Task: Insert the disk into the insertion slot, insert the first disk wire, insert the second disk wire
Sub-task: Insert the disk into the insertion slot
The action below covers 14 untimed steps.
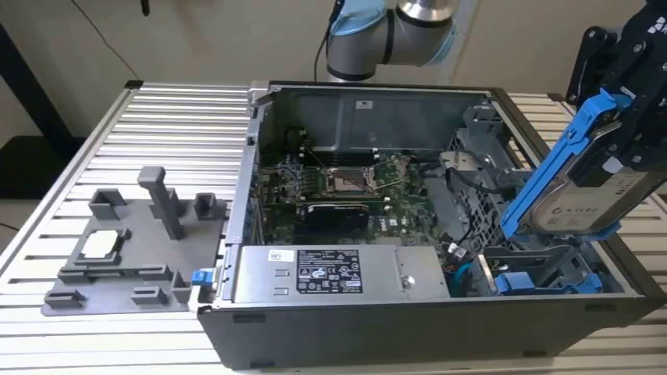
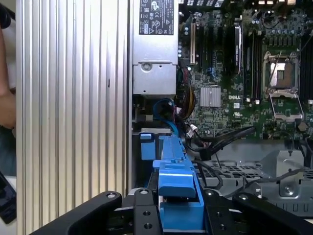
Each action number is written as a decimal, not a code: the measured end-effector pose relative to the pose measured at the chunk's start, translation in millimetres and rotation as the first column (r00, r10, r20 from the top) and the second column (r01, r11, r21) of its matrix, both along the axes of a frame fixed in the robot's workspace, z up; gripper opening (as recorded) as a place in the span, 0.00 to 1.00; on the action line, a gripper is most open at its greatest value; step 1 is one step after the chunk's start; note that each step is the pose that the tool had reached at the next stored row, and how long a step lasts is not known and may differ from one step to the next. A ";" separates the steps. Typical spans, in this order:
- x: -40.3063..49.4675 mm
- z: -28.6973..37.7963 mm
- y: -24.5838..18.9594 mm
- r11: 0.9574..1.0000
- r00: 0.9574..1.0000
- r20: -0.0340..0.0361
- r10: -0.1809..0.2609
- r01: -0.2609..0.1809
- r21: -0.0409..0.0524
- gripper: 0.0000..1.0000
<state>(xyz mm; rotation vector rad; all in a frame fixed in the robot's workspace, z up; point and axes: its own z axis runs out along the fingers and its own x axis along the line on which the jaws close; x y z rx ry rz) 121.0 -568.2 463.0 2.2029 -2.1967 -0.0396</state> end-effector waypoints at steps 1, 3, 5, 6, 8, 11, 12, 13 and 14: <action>0.0 -1.2 -0.1 1.000 1.000 0.000 0.001 -0.001 0.000 0.33; 0.1 -4.2 -0.4 1.000 1.000 0.000 0.003 -0.003 0.000 0.33; 0.2 -7.1 -0.6 1.000 1.000 0.000 0.004 -0.004 0.000 0.33; 0.2 -8.2 -0.9 1.000 1.000 0.000 0.005 -0.005 0.000 0.33; 0.3 -10.8 -1.1 1.000 1.000 0.000 0.006 -0.006 0.000 0.33; 0.5 -15.9 -1.4 1.000 1.000 0.000 0.007 -0.007 0.000 0.33; 0.7 -17.7 -1.5 1.000 1.000 0.000 0.008 -0.008 0.000 0.33; 0.9 -19.2 -1.5 1.000 1.000 0.000 0.009 -0.009 0.000 0.33; 1.2 -20.7 -1.6 1.000 1.000 0.000 0.009 -0.009 0.000 0.33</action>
